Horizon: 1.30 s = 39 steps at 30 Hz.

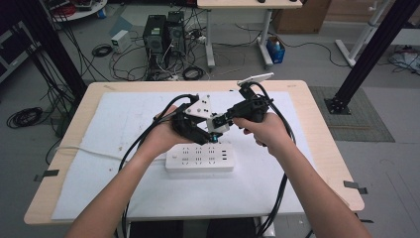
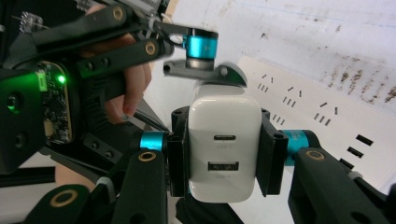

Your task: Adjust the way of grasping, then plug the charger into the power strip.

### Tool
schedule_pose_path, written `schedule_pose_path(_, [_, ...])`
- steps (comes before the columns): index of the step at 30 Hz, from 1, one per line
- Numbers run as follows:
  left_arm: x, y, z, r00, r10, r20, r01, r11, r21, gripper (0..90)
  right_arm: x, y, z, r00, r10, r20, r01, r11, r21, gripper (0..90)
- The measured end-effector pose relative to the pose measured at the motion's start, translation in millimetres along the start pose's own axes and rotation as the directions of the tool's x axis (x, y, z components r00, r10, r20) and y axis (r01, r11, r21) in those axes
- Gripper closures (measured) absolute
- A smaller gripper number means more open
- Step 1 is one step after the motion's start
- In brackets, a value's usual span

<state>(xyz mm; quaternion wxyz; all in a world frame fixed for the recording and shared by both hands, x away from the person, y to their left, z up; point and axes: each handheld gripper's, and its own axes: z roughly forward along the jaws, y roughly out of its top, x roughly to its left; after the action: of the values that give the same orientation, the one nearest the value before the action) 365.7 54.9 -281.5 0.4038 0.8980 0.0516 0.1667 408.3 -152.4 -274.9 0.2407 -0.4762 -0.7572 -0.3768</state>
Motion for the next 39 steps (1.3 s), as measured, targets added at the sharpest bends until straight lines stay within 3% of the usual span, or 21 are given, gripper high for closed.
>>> schedule_pose_path(5, [4.6,-12.2,-10.5,0.9992,-0.036,-0.017,0.037,0.9951,0.092,22.3,-1.8,1.4,-12.0,0.9982,-0.039,0.045,0.04,0.999,-0.016,62.3])
schedule_pose_path(6, [6.0,-16.6,-13.5,0.9981,-0.06,-0.017,0.061,0.9914,0.116,20.4,-0.6,1.8,-15.6,0.9946,-0.062,0.083,0.064,0.998,-0.016,62.3])
schedule_pose_path(8, [9.7,-26.1,-21.8,0.9954,-0.088,-0.036,0.093,0.9791,0.181,20.0,3.7,3.6,-24.6,0.9731,-0.12,0.197,0.119,0.993,0.019,62.3])
schedule_pose_path(9, [12.4,-32.1,-25.6,0.9919,-0.118,-0.047,0.125,0.9692,0.212,20.0,3.7,3.6,-24.6,0.9731,-0.12,0.197,0.119,0.993,0.019,62.3])
schedule_pose_path(12, [21.6,-51.9,-38.0,0.9781,-0.196,-0.069,0.208,0.9224,0.325,20.0,10.1,4.9,-31.1,0.9297,-0.201,0.309,0.186,0.979,0.077,62.3])
schedule_pose_path(13, [24.1,-58.9,-42.1,0.9706,-0.23,-0.073,0.24,0.8996,0.365,20.0,12.8,5.0,-32.5,0.9104,-0.234,0.341,0.212,0.972,0.102,62.3])
schedule_pose_path(16, [32.2,-81.3,-54.3,0.9334,-0.341,-0.111,0.353,0.8206,0.449,20.0,18.5,4.9,-35.8,0.8584,-0.307,0.411,0.259,0.951,0.17,62.3])
schedule_pose_path(18, [35.8,-94.8,-62.4,0.9081,-0.387,-0.161,0.414,0.7746,0.478,20.0,21.3,4.8,-36.8,0.8192,-0.36,0.446,0.287,0.931,0.226,62.3])
schedule_pose_path(20, [40.2,-107.0,-70.3,0.884,-0.425,-0.196,0.462,0.7266,0.509,20.0,23.8,4.5,-38.0,0.7887,-0.393,0.473,0.296,0.917,0.268,62.3])
schedule_pose_path(21, [41.4,-112.1,-73.3,0.8732,-0.436,-0.218,0.482,0.7099,0.513,20.0,24.3,4.8,-39.1,0.7756,-0.413,0.477,0.307,0.908,0.286,62.3])
schedule_pose_path(22, [44.3,-116.3,-77.4,0.8755,-0.424,-0.232,0.479,0.6967,0.534,20.0,24.8,5.0,-40.4,0.7691,-0.423,0.479,0.311,0.903,0.298,62.2])
schedule_pose_path(23, [45.5,-120.2,-79.9,0.8639,-0.436,-0.252,0.5,0.6839,0.531,20.0,25.2,5.2,-41.5,0.7633,-0.427,0.485,0.312,0.901,0.302,62.3])
schedule_pose_path(24, [47.1,-123.6,-82.5,0.8582,-0.44,-0.264,0.51,0.6731,0.536,20.0,24.8,5.7,-42.8,0.759,-0.433,0.486,0.316,0.898,0.307,62.3])
schedule_pose_path(27, [47.9,-129.0,-88.4,0.8485,-0.441,-0.293,0.528,0.6683,0.524,20.0,23.0,7.1,-46.1,0.7544,-0.437,0.49,0.314,0.896,0.315,62.3])
schedule_pose_path(28, [47.9,-129.0,-88.4,0.8485,-0.441,-0.293,0.528,0.6683,0.524,20.0,23.0,7.1,-46.1,0.7544,-0.437,0.49,0.314,0.896,0.315,62.3])
schedule_pose_path(29, [46.6,-129.9,-92.8,0.8517,-0.438,-0.288,0.523,0.6768,0.518,20.0,21.8,7.6,-48.3,0.7535,-0.439,0.49,0.318,0.895,0.313,62.2])
schedule_pose_path(32, [44.9,-129.7,-93.7,0.8493,-0.441,-0.291,0.527,0.676,0.515,20.0,20.9,7.9,-48.3,0.7457,-0.453,0.489,0.322,0.887,0.331,62.2])
schedule_pose_path(33, [45.1,-128.7,-96.1,0.8546,-0.436,-0.282,0.518,0.6789,0.52,20.0,20.8,8.0,-47.4,0.7398,-0.467,0.484,0.33,0.879,0.344,62.3])
schedule_pose_path(36, [43.9,-128.0,-98.2,0.8511,-0.44,-0.287,0.524,0.6832,0.508,20.0,21.4,9.0,-43.6,0.7271,-0.499,0.471,0.354,0.861,0.366,62.2])
schedule_pose_path(37, [44.0,-127.8,-99.1,0.8556,-0.435,-0.281,0.517,0.6841,0.515,20.0,21.6,9.7,-41.2,0.7252,-0.51,0.462,0.361,0.853,0.376,62.2])
schedule_pose_path(39, [42.6,-128.2,-99.6,0.8528,-0.441,-0.279,0.521,0.6852,0.509,20.0,22.3,12.1,-32.9,0.7039,-0.557,0.441,0.393,0.823,0.411,62.3])
